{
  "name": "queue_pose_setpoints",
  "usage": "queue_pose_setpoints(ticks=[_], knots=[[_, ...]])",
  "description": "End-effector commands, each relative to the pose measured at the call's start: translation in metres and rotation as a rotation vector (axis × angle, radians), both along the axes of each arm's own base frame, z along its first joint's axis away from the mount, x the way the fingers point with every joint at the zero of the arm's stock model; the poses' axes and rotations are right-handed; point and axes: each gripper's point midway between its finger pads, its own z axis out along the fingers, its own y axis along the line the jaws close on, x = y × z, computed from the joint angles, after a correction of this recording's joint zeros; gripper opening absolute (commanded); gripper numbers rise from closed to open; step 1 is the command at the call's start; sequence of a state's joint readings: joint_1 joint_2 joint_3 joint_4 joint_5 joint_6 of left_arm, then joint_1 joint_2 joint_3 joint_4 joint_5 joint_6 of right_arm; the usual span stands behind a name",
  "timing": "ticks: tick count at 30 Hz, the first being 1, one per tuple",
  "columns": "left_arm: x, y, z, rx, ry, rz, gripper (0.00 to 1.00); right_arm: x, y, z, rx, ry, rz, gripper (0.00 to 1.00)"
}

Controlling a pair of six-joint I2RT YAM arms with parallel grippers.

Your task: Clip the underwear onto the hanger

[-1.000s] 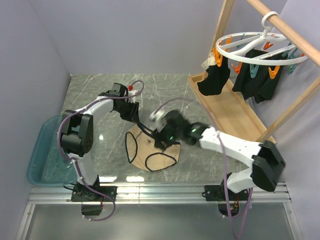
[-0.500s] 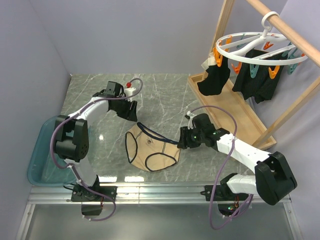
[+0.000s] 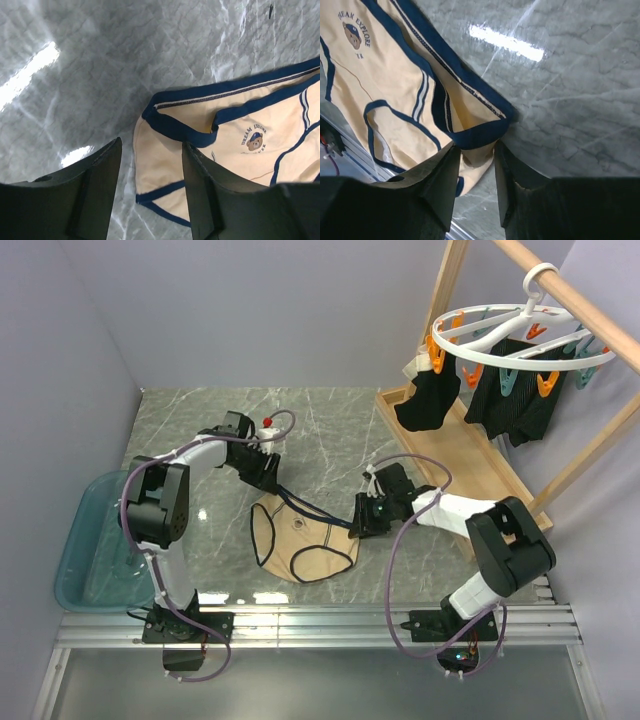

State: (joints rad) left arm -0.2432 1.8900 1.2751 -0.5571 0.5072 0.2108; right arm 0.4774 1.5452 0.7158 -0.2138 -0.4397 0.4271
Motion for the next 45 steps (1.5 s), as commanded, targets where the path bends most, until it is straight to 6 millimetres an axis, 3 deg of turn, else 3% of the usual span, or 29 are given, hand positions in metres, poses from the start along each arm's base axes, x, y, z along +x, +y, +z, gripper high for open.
queue_pose_setpoints(ticks=[1,8,10,15,16,19,20,22,23,26,29,33,36,39,45], knots=[[0.018,-0.017,0.013,-0.047,-0.083,-0.059,0.57,0.01,0.001,-0.002,-0.003,-0.006,-0.01,0.4],[0.033,-0.031,-0.004,-0.037,-0.085,-0.055,0.49,0.025,-0.013,-0.005,-0.023,-0.017,-0.032,0.1],[0.033,-0.034,-0.008,-0.033,-0.075,-0.056,0.4,0.029,-0.02,-0.004,-0.023,-0.02,-0.047,0.0],[0.036,-0.033,-0.005,-0.043,-0.085,-0.039,0.12,0.043,-0.026,0.013,-0.005,-0.077,-0.033,0.0],[0.038,-0.03,0.001,-0.056,-0.094,-0.019,0.02,0.043,-0.026,0.018,-0.001,-0.083,-0.02,0.0],[0.049,-0.017,0.034,-0.096,-0.163,0.049,0.0,0.049,-0.024,0.041,0.011,-0.164,0.045,0.0],[0.052,-0.012,0.057,-0.112,-0.212,0.069,0.0,0.056,-0.024,0.052,0.012,-0.209,0.057,0.0],[0.056,-0.003,0.084,-0.132,-0.275,0.105,0.0,0.064,-0.026,0.075,-0.004,-0.313,0.107,0.0],[0.055,0.002,0.111,-0.132,-0.346,0.113,0.0,0.075,-0.027,0.093,-0.015,-0.377,0.11,0.0],[0.042,0.006,0.146,-0.14,-0.42,0.12,0.0,0.09,-0.028,0.136,-0.026,-0.525,0.144,0.0],[0.02,0.008,0.159,-0.16,-0.42,0.117,0.0,0.09,-0.025,0.165,-0.002,-0.598,0.168,0.0],[-0.011,0.012,0.175,-0.198,-0.463,0.137,0.0,0.08,-0.024,0.185,0.019,-0.663,0.205,0.0],[-0.039,0.018,0.187,-0.214,-0.501,0.146,0.0,0.059,-0.022,0.193,0.057,-0.677,0.254,0.0],[-0.068,0.028,0.192,-0.186,-0.539,0.142,0.0,0.023,-0.015,0.204,0.096,-0.709,0.347,0.0],[-0.116,0.044,0.203,-0.125,-0.635,0.057,0.0,-0.039,0.003,0.205,0.265,-0.641,0.538,0.0]])
